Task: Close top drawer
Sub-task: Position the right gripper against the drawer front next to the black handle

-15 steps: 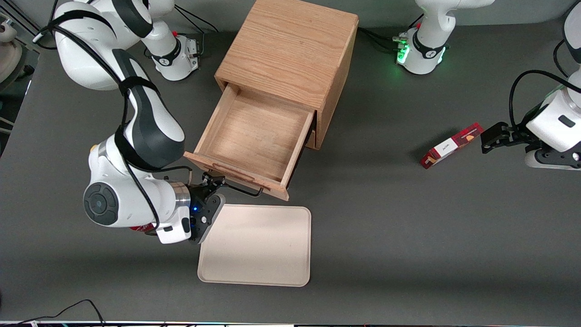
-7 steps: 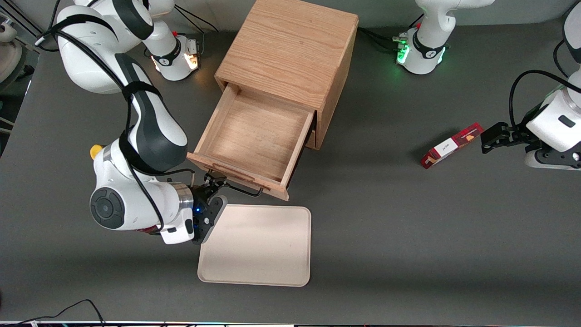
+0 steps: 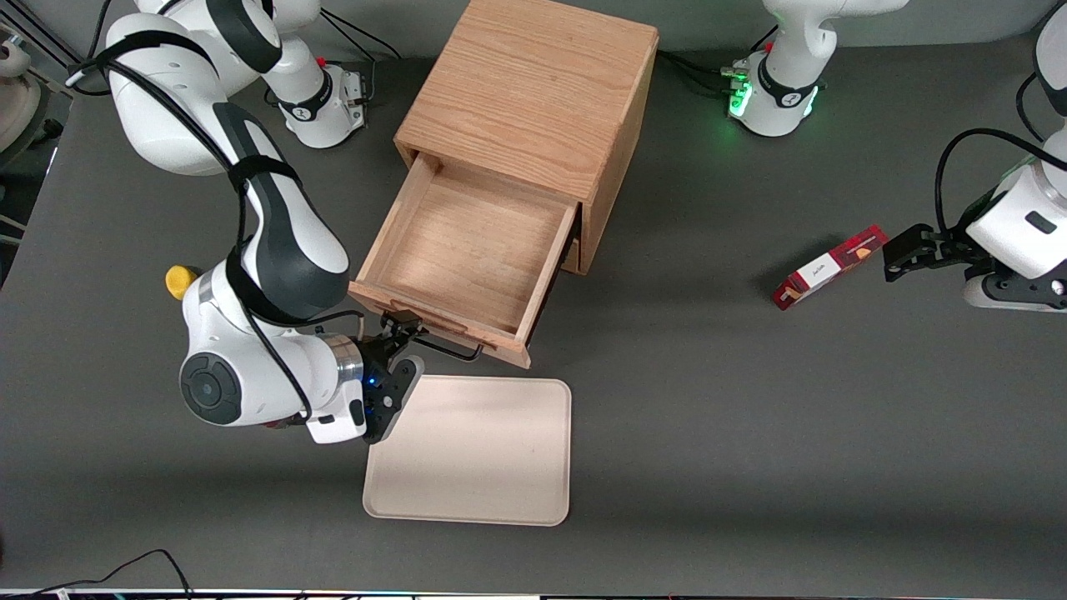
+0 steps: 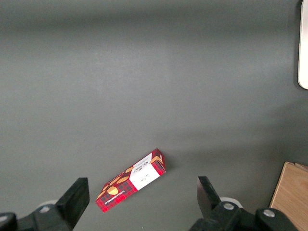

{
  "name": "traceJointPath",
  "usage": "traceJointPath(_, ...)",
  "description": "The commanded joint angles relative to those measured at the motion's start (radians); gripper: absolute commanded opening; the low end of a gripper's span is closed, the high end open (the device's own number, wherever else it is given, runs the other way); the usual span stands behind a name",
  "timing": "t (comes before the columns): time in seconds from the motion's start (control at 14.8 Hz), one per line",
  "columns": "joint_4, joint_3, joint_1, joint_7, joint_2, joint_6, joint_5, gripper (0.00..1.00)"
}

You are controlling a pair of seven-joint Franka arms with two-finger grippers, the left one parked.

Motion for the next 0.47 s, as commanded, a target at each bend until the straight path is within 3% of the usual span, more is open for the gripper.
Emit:
traceJointPath(0.0, -0.048, 0.006, -0.016, 0.018, -0.021, 0.001, 0.027, 1.0)
traceJointPath(0.41, -0.081, 0.006, -0.014, 0.016, -0.02, 0.018, 0.027, 1.0)
